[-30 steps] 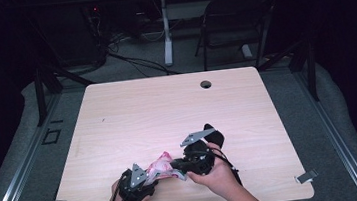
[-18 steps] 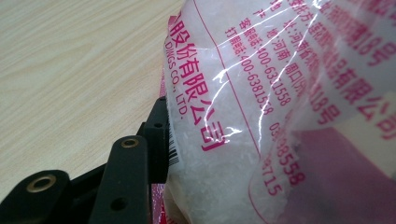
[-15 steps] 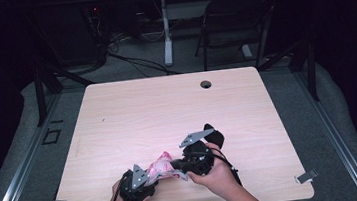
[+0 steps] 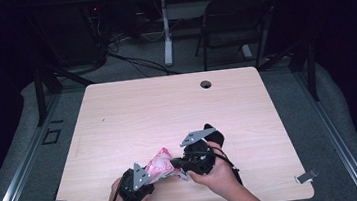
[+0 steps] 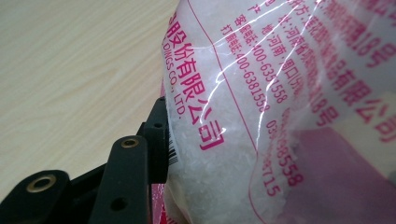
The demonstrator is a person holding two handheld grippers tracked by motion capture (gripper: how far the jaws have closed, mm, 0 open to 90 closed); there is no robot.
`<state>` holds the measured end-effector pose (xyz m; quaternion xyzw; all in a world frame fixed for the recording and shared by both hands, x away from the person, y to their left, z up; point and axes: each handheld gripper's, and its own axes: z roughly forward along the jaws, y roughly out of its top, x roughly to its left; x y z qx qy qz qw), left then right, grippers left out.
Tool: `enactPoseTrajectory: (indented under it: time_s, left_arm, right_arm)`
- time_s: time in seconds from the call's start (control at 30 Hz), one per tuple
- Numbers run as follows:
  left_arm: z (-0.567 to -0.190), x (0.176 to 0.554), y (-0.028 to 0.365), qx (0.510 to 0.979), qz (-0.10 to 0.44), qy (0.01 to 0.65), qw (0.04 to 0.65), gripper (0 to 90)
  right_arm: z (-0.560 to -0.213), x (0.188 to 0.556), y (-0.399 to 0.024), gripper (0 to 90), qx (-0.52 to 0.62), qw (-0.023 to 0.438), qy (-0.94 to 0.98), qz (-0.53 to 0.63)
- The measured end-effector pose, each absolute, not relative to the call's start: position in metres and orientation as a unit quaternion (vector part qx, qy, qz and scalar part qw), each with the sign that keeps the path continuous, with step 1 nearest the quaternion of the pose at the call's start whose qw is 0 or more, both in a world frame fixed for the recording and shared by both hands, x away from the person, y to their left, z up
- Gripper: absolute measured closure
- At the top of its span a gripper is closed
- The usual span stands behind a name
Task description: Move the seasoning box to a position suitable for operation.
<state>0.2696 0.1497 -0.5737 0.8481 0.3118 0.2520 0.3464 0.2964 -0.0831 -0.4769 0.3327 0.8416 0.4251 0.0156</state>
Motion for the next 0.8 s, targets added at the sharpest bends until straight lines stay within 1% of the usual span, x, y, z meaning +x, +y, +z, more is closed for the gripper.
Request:
enactPoseTrajectory:
  time_s: [0.3,0.67,0.8]
  left_arm:
    - [-0.561,0.276,0.145,0.847,0.273,0.295,0.347,56.2]
    - [-0.542,0.282,0.140,0.862,0.278,0.270,0.328,56.4]
    - [-0.534,0.285,0.139,0.868,0.289,0.253,0.316,56.5]
  right_arm:
    - [-0.466,0.297,-0.089,90.0,0.334,0.024,0.836,0.434]
    - [-0.457,0.296,-0.097,90.0,0.335,0.032,0.829,0.447]
    - [-0.453,0.296,-0.099,90.0,0.336,0.036,0.825,0.453]
